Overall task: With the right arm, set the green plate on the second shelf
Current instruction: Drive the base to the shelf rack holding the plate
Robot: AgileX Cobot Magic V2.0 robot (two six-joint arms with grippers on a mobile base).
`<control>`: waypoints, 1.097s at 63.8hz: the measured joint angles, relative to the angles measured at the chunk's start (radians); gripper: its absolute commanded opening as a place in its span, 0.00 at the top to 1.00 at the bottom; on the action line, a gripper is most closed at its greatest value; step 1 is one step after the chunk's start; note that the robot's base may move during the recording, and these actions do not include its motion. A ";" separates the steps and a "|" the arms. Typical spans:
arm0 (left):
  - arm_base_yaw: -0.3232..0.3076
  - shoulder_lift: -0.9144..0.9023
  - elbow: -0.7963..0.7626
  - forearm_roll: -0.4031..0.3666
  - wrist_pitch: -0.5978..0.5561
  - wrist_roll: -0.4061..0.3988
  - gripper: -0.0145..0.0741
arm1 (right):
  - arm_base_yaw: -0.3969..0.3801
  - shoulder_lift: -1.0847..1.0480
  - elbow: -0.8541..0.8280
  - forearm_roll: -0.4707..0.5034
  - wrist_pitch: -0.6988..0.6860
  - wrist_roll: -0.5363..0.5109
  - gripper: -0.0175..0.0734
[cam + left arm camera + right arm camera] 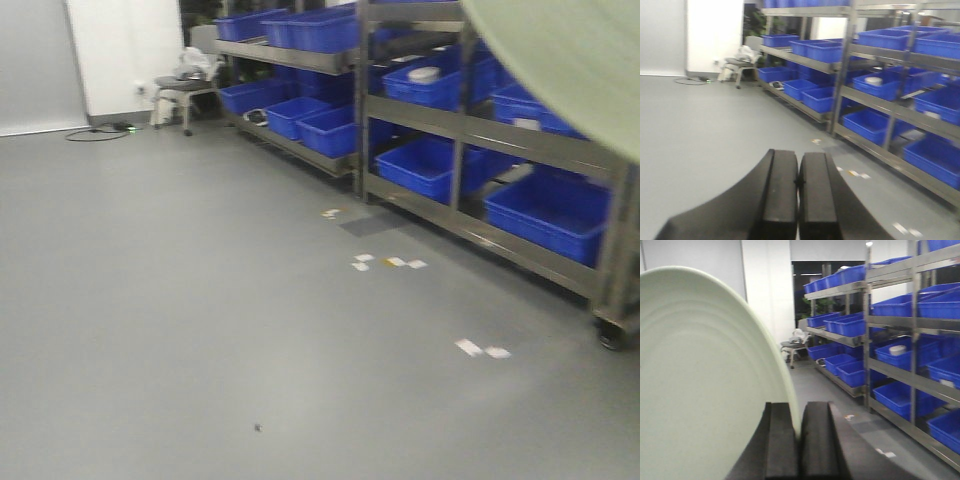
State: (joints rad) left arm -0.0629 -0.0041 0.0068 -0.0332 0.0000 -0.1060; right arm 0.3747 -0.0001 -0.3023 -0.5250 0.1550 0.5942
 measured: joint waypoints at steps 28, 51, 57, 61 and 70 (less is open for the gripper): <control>0.000 0.000 0.000 0.000 0.000 0.000 0.69 | 0.000 0.000 0.000 0.000 0.000 0.000 0.75; 0.000 0.000 0.000 0.000 0.000 0.000 0.69 | 0.000 0.000 0.000 -0.002 0.000 0.000 0.75; 0.000 0.000 0.000 0.000 0.000 0.000 0.69 | 0.000 0.000 0.000 -0.002 0.000 0.000 0.75; 0.000 0.000 0.000 0.000 0.000 0.000 0.69 | 0.000 0.000 0.000 -0.002 0.000 0.000 0.75; 0.000 0.000 0.000 0.000 0.000 0.000 0.69 | 0.000 0.000 0.000 -0.002 0.000 0.000 0.75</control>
State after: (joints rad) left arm -0.0629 -0.0041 0.0068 -0.0332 0.0000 -0.1060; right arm 0.3747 -0.0001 -0.3023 -0.5266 0.1550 0.5942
